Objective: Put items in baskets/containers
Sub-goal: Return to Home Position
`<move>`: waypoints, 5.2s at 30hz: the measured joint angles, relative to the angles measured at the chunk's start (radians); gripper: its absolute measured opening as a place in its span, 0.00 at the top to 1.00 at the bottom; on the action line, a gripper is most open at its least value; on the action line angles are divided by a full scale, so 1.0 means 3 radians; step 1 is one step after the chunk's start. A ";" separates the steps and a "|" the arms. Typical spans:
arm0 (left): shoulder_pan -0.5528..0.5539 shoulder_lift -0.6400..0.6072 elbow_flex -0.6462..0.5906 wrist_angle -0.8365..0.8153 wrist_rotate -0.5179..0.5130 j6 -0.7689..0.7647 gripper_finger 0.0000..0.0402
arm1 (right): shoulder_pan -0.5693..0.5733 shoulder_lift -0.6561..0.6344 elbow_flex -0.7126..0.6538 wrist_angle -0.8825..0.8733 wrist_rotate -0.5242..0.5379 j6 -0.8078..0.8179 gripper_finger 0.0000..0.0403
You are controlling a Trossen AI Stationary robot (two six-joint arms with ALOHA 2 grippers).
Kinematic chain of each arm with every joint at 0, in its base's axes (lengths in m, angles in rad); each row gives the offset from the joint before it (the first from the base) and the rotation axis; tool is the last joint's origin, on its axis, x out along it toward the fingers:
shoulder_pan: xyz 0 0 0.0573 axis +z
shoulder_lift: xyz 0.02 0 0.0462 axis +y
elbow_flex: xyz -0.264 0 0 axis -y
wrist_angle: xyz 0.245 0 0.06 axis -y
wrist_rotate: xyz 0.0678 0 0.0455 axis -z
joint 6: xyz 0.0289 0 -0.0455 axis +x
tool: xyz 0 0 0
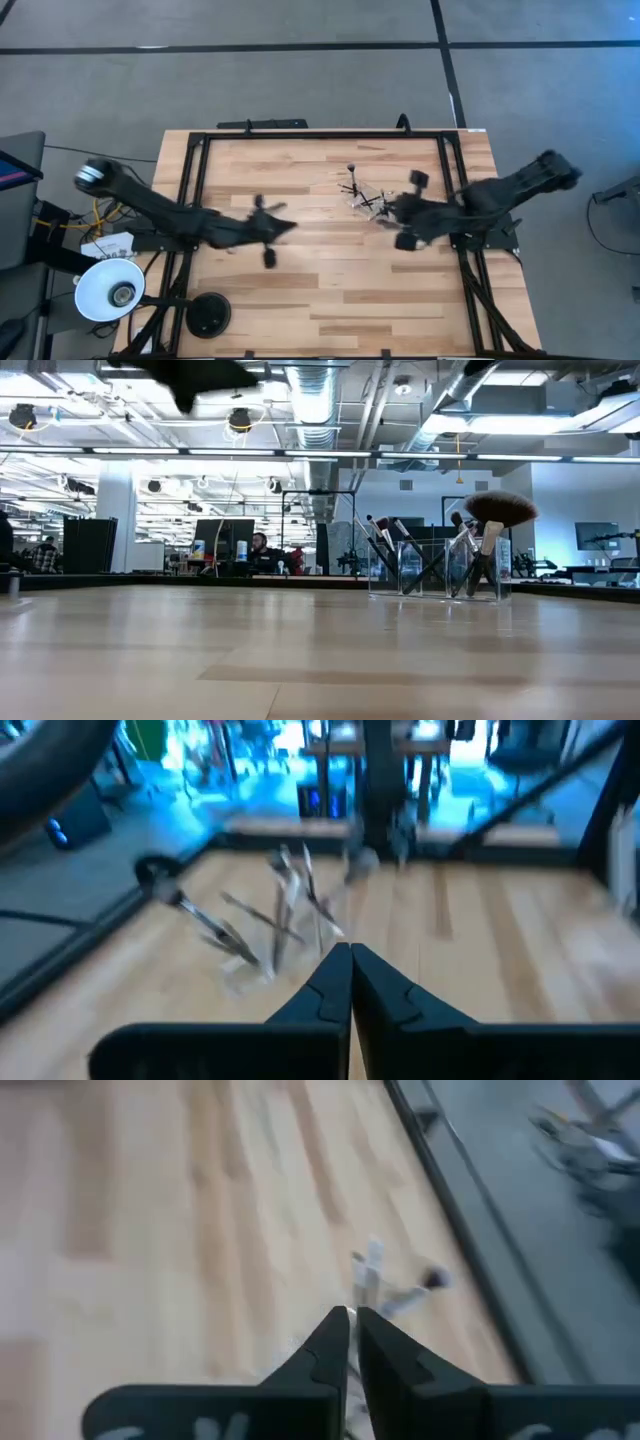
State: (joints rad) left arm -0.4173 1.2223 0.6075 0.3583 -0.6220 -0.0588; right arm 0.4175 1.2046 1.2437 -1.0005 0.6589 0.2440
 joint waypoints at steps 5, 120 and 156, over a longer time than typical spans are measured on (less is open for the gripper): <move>-0.0242 -0.1241 0.0000 -0.0945 -0.0148 -0.0036 0.99 | 0.0404 -0.0889 -0.1063 0.0789 0.0011 0.0412 0.99; -0.0415 -0.3066 -0.1792 -0.0754 -0.0058 -0.0434 0.99 | 0.1885 -0.2466 -0.3458 0.4391 0.0543 -0.1033 1.00; -0.0415 -0.3068 -0.1793 -0.0716 -0.0059 -0.0435 0.99 | -0.0034 -0.4009 -0.4118 0.3527 -0.1450 -0.1680 1.00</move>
State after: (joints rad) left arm -0.5419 0.3019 0.0696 0.1436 -0.6395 -0.1894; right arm 0.4073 0.0020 0.0082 0.0577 0.2240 -0.2602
